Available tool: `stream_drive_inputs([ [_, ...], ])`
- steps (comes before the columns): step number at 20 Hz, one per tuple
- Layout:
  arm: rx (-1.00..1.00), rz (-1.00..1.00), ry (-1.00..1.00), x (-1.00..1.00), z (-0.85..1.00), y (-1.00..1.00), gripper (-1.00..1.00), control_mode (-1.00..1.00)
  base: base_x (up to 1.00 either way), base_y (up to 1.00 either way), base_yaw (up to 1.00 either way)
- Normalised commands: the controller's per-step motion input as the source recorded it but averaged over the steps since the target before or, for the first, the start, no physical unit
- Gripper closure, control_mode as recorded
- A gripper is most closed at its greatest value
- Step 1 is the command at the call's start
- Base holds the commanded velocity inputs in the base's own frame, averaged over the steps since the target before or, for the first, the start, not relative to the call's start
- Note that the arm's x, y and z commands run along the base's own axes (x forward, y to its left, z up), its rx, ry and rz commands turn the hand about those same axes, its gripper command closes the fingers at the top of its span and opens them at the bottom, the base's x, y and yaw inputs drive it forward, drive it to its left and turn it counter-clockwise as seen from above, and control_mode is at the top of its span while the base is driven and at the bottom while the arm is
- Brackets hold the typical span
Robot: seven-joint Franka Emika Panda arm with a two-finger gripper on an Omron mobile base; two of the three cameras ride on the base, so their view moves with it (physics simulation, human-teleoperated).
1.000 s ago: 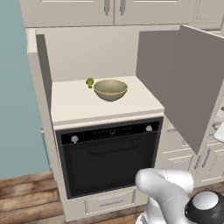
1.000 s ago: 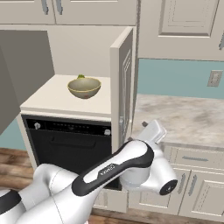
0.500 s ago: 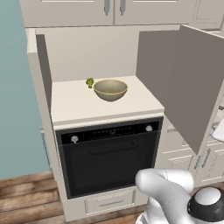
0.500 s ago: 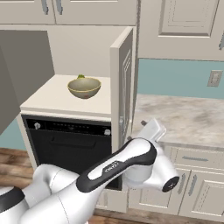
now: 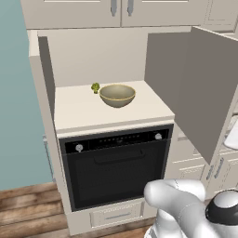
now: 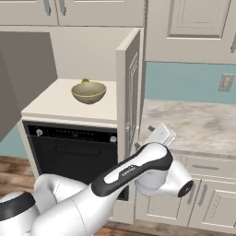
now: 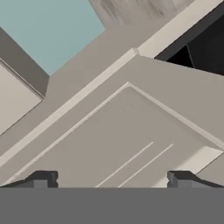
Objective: Pick the mug and place it in the sink. Pick the bowl and place it in the open cabinet and then close the cabinet.
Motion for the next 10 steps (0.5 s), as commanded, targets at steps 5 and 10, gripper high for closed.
stream_drive_inputs([
  [5,0.00,0.04,0.00,0.00,-0.13,0.11,-1.00,-1.00,0.00,0.00,0.00],
  [10,0.00,0.04,-0.01,0.00,-0.06,0.22,-1.00,-1.00,0.00,0.00,0.00],
])
